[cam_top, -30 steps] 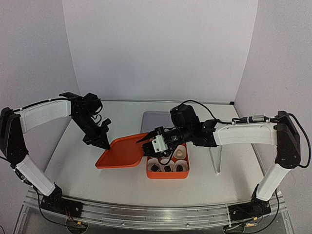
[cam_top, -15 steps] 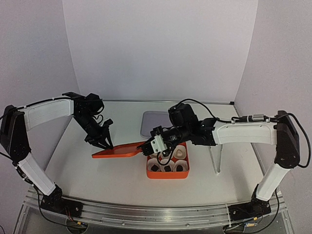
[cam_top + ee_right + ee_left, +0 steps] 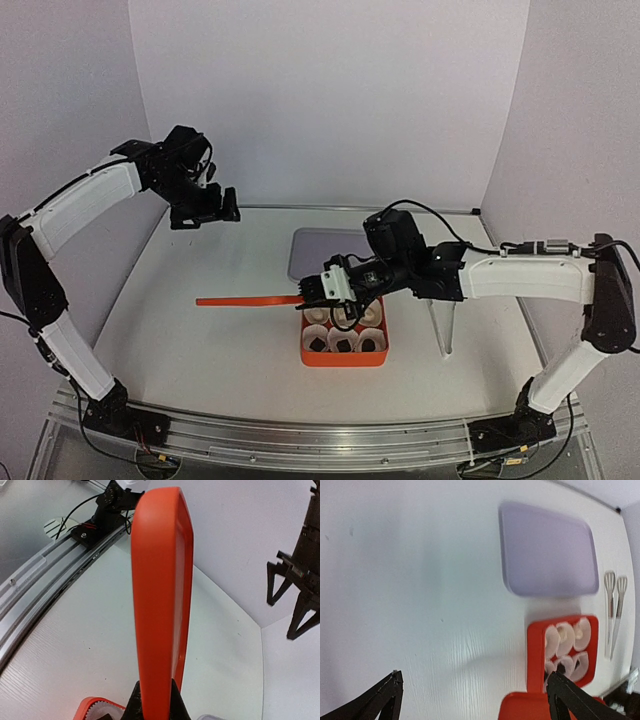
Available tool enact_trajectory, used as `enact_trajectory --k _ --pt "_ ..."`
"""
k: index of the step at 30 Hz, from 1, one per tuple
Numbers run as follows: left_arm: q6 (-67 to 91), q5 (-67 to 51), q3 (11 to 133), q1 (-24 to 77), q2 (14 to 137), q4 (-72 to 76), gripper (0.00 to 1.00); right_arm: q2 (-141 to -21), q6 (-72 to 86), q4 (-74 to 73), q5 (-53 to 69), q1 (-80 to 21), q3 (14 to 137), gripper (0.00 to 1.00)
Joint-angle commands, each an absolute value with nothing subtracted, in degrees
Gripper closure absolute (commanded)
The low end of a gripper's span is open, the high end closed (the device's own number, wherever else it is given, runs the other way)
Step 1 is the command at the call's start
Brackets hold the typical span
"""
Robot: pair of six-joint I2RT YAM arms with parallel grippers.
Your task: Pack the chocolate
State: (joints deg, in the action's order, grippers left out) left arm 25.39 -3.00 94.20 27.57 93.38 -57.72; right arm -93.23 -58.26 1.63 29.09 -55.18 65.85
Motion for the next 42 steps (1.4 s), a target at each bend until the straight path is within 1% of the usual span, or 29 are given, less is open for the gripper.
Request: enact_trajectory --k 1,4,6,7,10,12,14,18,25,30,42 --pt "30.5 15.5 94.8 27.2 85.4 -46.3 0.00 -87.9 -31.6 3.4 20.8 -54.8 67.9 1.00" --pt "29.8 12.8 88.4 27.2 80.0 -34.6 0.00 -87.7 -11.6 2.5 13.6 -52.0 69.3 1.00" --pt "28.6 9.6 85.2 27.2 78.4 -30.0 0.00 -87.2 5.0 1.9 12.1 -47.5 69.5 1.00" --pt "28.1 7.9 84.2 27.2 78.3 -28.9 0.00 -86.8 15.5 1.8 13.6 -44.9 68.9 1.00" --pt "26.8 1.5 82.1 27.2 79.5 -26.7 0.00 -86.8 40.1 2.2 22.5 -35.5 66.6 1.00" --pt "26.0 -5.2 79.9 27.2 80.5 -24.2 0.00 -87.4 49.8 3.9 28.1 -31.2 64.8 1.00" --pt "25.9 -11.5 77.7 27.2 81.6 -21.3 0.00 -87.6 55.2 6.3 31.2 -29.2 62.9 1.00" --pt "25.7 -20.4 75.0 27.2 84.7 -18.0 0.00 -87.0 61.2 11.2 34.3 -27.1 59.1 1.00" --pt "27.2 -31.5 72.0 27.3 90.4 -14.5 0.00 -85.2 64.6 19.4 38.8 -27.1 52.1 1.00" --pt "27.3 -32.6 70.9 28.2 93.0 -14.4 0.00 -87.4 71.5 34.2 41.6 -27.1 46.4 1.00" --pt "28.8 -33.1 68.7 31.2 98.2 -15.1 0.00 -95.5 70.6 37.3 46.3 -29.6 47.7 1.00"
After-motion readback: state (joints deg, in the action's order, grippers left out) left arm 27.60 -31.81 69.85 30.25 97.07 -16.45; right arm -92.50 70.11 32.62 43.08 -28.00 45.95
